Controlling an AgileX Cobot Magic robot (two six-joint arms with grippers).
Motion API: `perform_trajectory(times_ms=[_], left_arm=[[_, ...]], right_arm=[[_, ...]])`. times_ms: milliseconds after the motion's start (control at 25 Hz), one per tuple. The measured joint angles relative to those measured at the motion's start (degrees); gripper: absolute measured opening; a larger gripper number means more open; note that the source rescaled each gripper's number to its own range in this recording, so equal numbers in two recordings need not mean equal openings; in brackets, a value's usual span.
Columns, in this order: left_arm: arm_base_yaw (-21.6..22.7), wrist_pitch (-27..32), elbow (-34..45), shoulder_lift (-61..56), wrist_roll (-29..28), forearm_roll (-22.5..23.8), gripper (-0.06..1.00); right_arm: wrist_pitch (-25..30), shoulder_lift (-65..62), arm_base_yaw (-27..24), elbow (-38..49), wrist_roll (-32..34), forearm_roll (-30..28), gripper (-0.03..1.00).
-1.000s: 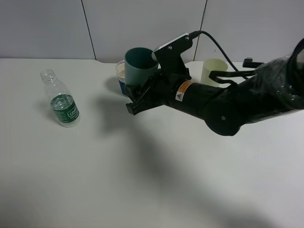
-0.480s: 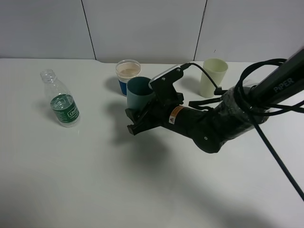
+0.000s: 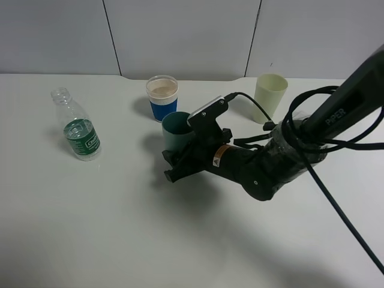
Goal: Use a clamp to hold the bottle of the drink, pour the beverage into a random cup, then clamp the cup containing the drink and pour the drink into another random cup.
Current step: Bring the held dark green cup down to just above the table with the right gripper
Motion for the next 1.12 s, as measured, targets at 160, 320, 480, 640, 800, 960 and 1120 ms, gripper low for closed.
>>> perform_trajectory(times_ms=[160, 320, 480, 640, 800, 960, 1120], left_arm=[[0.00, 0.00, 0.00, 0.00, 0.00, 0.00, 1.00], [0.00, 0.00, 0.00, 0.00, 0.00, 0.00, 1.00], [0.00, 0.00, 0.00, 0.00, 0.00, 0.00, 1.00], [0.00, 0.00, 0.00, 0.00, 0.00, 0.00, 1.00], [0.00, 0.00, 0.00, 0.00, 0.00, 0.00, 1.00], [0.00, 0.00, 0.00, 0.00, 0.00, 0.00, 1.00], [0.00, 0.00, 0.00, 0.00, 0.00, 0.00, 1.00]], right_arm=[[-0.32, 1.37, 0.00, -0.01, -1.17, 0.00, 0.00], [-3.07, 3.57, 0.00, -0.06, -2.00, 0.00, 0.00], [-3.48, 3.77, 0.00, -0.06, -2.18, -0.05, 0.00], [-3.55, 3.83, 0.00, -0.06, -2.18, -0.05, 0.00], [-3.55, 3.83, 0.00, -0.06, -2.53, -0.05, 0.00], [-3.55, 3.83, 0.00, -0.06, -2.58, -0.32, 0.00], [-2.92, 3.99, 0.00, 0.00, -2.58, -0.96, 0.61]])
